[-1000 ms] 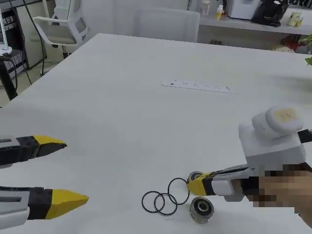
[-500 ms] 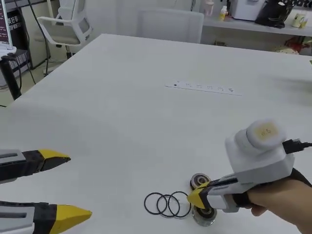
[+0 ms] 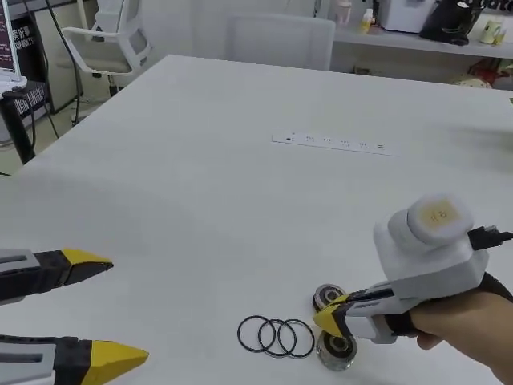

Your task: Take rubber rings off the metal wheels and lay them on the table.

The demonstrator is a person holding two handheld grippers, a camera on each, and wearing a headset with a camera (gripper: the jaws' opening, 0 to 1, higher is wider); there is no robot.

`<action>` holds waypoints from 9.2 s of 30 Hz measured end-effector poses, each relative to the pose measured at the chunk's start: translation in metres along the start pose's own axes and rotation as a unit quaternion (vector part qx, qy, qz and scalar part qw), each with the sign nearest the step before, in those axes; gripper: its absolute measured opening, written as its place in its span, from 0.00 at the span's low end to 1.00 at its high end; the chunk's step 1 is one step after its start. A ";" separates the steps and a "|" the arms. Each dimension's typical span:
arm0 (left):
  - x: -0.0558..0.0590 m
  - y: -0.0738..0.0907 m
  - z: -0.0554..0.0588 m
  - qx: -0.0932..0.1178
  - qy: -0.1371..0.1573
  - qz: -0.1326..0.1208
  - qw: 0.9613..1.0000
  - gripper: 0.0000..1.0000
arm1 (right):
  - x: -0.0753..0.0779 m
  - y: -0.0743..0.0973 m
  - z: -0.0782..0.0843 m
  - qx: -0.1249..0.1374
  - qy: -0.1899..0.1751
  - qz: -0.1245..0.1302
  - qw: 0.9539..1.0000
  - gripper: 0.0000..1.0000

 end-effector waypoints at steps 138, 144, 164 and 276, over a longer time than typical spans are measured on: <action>0.052 -0.232 0.016 0.004 -0.037 0.159 0.987 0.15 | 0.040 0.011 0.014 0.043 -0.003 0.032 0.999 0.00; 0.052 -0.232 0.016 0.004 -0.039 0.161 0.986 0.15 | 0.047 0.013 0.015 0.061 -0.151 0.055 0.985 0.00; 0.050 -0.231 0.016 0.004 -0.044 0.160 0.986 0.14 | 0.042 0.017 -0.004 0.113 -0.219 0.058 0.967 0.00; 0.011 -0.022 -0.001 -0.007 0.009 0.030 0.999 0.58 | -0.017 0.009 -0.015 0.037 0.035 -0.045 0.998 0.15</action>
Point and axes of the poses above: the centre of the closed fingertips' face, and the gripper's own axes: y roughly backward along the fingers, x roughly to its right, z roughly out of its underside, the point moved 2 cm from there along y, roughly backward along the fingers, and after that the axes turned 15 degrees about x, right-handed, at the moved point
